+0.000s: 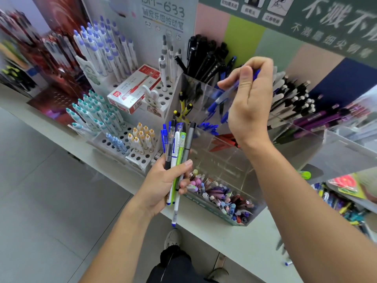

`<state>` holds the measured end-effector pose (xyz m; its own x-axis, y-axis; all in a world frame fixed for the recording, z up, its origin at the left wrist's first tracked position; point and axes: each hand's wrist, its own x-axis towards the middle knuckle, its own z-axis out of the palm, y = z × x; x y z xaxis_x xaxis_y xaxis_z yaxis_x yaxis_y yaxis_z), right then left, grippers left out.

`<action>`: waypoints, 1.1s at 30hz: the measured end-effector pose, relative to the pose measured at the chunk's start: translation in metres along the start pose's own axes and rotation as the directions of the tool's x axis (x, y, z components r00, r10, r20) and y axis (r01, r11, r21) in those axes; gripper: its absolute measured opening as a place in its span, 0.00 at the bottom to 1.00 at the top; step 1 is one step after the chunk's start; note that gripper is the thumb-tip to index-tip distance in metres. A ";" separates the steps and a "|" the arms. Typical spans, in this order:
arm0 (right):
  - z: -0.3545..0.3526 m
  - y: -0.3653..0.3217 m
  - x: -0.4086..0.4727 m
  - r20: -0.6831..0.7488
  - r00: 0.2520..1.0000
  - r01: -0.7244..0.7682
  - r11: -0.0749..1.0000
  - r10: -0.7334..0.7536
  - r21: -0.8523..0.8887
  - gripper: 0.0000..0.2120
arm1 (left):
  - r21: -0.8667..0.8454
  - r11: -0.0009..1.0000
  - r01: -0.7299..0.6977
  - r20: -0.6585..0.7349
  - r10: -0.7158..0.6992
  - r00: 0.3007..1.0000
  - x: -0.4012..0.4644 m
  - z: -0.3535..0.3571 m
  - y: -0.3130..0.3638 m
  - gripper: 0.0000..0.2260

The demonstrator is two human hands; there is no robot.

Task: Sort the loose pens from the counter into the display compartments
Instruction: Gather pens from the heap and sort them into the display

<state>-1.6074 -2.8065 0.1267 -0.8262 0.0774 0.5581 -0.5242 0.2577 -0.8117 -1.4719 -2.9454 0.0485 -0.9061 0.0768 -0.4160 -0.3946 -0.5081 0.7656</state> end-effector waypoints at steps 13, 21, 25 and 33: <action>0.019 0.008 -0.007 0.033 0.997 -0.071 0.969 0.065 0.237 0.05 | 0.005 0.999 -0.036 0.011 0.036 0.999 -0.005 -0.004 0.005 0.15; 0.021 0.005 0.000 0.098 0.994 -0.064 0.970 0.042 0.236 0.04 | 0.019 0.999 -0.050 0.009 0.050 0.999 -0.011 -0.016 0.002 0.15; 0.020 0.014 -0.006 0.236 0.972 -0.043 0.995 0.022 0.085 0.05 | 0.019 0.999 -0.039 0.005 0.039 0.999 -0.010 -0.012 0.000 0.15; 0.006 0.022 -0.033 0.283 0.930 -0.213 0.971 0.237 -0.113 0.12 | 0.038 0.999 -0.032 0.022 0.031 0.999 -0.010 -0.001 0.003 0.13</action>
<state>-1.5927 -2.8095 0.0897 -0.9505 -0.1392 0.2779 -0.3095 0.3421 -0.8872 -1.4638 -2.9488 0.0542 -0.9210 0.0794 -0.3813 -0.3709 -0.4775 0.7965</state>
